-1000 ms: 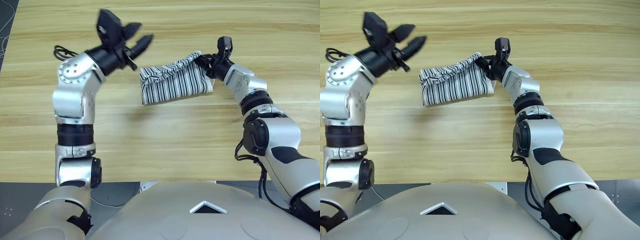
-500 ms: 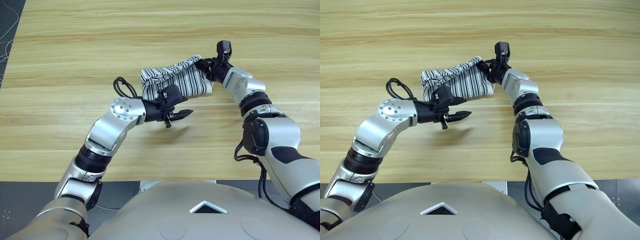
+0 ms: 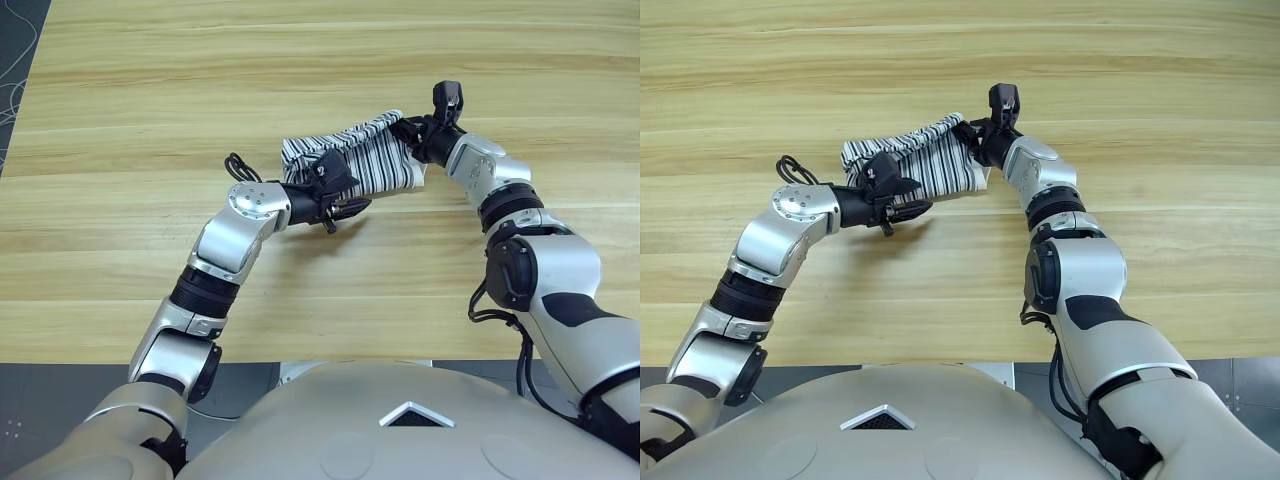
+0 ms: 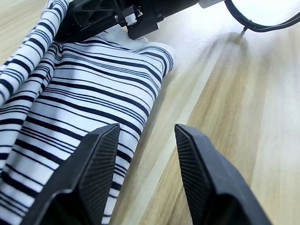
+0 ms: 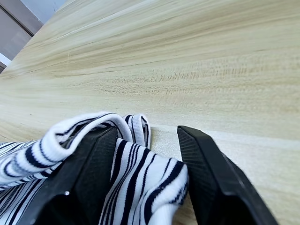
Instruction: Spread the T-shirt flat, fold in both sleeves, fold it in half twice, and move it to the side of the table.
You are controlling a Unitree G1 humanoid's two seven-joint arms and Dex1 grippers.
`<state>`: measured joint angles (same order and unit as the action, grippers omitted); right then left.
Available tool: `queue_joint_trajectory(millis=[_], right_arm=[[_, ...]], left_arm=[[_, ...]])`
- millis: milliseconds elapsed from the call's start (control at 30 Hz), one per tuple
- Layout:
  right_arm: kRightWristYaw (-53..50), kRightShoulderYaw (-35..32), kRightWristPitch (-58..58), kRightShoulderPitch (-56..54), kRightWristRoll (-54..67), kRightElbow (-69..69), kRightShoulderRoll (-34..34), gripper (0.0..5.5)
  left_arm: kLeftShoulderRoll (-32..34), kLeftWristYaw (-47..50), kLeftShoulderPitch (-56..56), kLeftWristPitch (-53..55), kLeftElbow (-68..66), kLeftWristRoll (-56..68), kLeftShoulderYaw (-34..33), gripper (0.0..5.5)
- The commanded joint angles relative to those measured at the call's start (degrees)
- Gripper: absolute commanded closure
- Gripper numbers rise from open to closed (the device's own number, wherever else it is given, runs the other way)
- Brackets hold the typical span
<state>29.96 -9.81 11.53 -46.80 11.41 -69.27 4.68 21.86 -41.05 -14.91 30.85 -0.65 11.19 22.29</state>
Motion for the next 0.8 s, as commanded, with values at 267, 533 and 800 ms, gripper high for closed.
queue_joint_trajectory(millis=[267, 533, 800], right_arm=[[-0.21, 0.82, 2.01, 1.85, -1.18, -0.87, -0.49, 3.1], [0.5, 1.17, 2.54, 1.95, -1.13, -0.21, -0.32, 3.1], [-6.33, -0.53, -6.1, 0.72, -2.08, 3.34, 4.11, 3.1]], left_arm=[[-1.58, -2.03, -2.89, -1.16, -8.7, -0.53, -3.13, 3.31], [-1.04, -4.9, -1.95, -3.51, -15.99, -3.24, -0.66, 3.31], [4.79, -9.95, 4.13, -6.77, -14.41, -5.97, 3.3, 3.31]])
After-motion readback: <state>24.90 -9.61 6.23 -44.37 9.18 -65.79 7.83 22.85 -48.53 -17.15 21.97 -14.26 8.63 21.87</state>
